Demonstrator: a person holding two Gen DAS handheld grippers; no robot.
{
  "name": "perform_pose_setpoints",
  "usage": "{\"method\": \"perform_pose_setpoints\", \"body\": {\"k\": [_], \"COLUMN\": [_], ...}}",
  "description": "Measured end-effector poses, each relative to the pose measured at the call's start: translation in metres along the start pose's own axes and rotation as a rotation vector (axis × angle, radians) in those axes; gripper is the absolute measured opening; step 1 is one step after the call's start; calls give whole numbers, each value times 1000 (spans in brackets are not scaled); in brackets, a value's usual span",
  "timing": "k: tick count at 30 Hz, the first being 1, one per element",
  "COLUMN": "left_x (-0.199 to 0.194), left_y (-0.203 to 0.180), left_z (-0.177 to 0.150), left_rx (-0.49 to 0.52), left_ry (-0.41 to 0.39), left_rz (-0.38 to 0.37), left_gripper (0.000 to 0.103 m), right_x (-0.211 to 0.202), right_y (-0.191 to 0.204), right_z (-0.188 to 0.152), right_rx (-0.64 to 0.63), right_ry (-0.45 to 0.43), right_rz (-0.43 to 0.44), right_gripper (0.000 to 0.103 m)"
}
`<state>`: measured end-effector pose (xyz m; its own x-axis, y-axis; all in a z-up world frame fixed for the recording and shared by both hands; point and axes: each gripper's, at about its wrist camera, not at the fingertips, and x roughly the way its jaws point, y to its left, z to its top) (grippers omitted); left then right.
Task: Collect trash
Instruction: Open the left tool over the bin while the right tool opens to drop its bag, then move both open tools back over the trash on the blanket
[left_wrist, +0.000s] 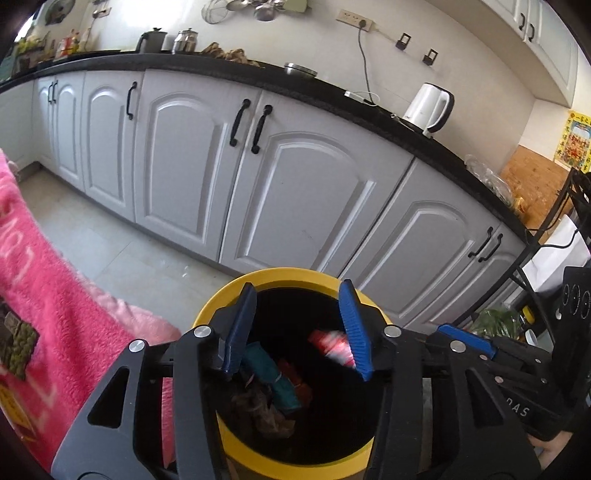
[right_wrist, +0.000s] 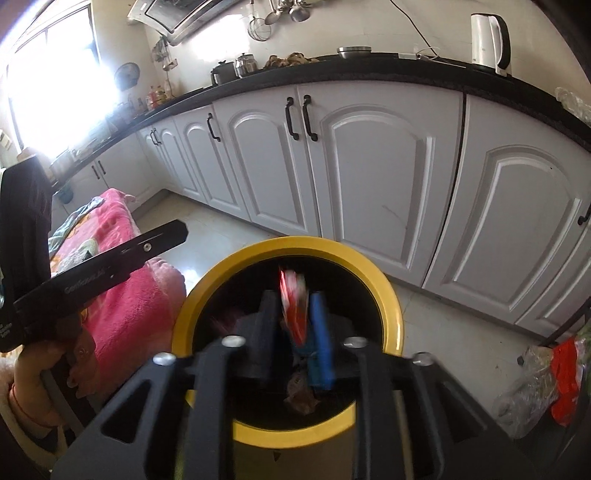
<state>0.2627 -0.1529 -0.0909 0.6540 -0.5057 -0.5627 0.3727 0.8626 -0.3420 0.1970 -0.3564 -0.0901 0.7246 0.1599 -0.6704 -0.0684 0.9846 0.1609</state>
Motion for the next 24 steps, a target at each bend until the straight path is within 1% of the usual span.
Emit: {"method": "perform_pose_setpoints", "body": {"k": [2, 3, 5, 6, 8, 9, 11, 13, 15, 19, 24], "left_x": [-6, -9, -21, -25, -38, -45, -58, -71, -85, -111, -141], "left_y": [5, 7, 13, 15, 22, 26, 33, 40, 47, 58, 73], "left_z": [0, 0, 2, 3, 4, 4, 5, 5, 5, 4, 0], "left_rx": [-10, -14, -24, -27, -36, -42, -51, -58, -68, -75, -91], "left_ry": [-7, -13, -34, -43, -65, -76, -97, -114, -137, -176, -217], "left_rz": [12, 15, 32, 40, 62, 72, 88, 108, 128, 160, 195], "left_gripper": [48, 49, 59, 61, 72, 75, 84, 89, 92, 92, 92], "right_x": [-1, -3, -7, -7, -10, -12, -16, -21, -26, -37, -49], "right_y": [0, 1, 2, 3, 6, 8, 12, 18, 25, 42, 61], "right_z": [0, 0, 1, 1, 2, 3, 5, 7, 8, 12, 15], "right_rx": [-2, -4, -6, -9, -16, -20, -26, -40, -55, -93, -133], "right_ry": [-4, -12, -27, -33, -47, -56, -77, -98, -119, -160, -193], "right_rz": [-1, -3, -1, 0, 5, 9, 20, 29, 46, 72, 99], "right_gripper": [25, 27, 31, 32, 34, 38, 40, 43, 44, 52, 54]}}
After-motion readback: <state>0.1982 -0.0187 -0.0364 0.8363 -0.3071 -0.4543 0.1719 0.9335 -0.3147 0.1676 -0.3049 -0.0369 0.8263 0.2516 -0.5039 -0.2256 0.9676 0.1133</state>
